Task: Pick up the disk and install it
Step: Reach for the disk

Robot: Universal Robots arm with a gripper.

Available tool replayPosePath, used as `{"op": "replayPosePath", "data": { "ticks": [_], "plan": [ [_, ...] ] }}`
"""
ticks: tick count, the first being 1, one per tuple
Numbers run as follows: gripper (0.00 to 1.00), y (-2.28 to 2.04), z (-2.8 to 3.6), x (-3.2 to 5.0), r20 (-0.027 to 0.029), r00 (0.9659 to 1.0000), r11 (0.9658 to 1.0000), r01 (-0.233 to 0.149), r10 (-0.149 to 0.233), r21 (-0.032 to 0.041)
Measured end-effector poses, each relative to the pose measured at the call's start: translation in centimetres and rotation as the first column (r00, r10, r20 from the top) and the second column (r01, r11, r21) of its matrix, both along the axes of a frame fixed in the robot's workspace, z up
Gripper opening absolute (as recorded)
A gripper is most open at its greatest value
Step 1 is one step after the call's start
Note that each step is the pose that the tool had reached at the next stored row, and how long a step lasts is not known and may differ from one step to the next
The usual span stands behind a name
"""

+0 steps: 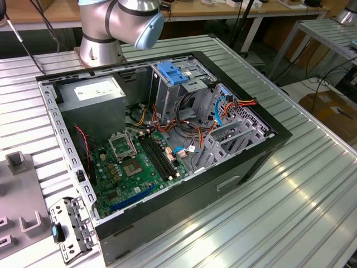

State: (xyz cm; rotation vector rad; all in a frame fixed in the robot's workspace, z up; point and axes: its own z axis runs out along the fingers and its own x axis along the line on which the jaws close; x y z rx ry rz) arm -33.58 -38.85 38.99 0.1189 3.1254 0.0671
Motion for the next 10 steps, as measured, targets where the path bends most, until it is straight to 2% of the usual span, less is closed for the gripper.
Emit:
{"op": "replayPosePath", "data": {
  "ticks": [5,10],
  "plan": [
    [0.11,0.07,-0.02,-1.1,-0.0002,1.0,1.0,0.0,0.0,0.0],
    [0.11,0.28,-0.04,-2.82,-0.0002,1.0,1.0,0.0,0.0,0.0]
  ]
}}
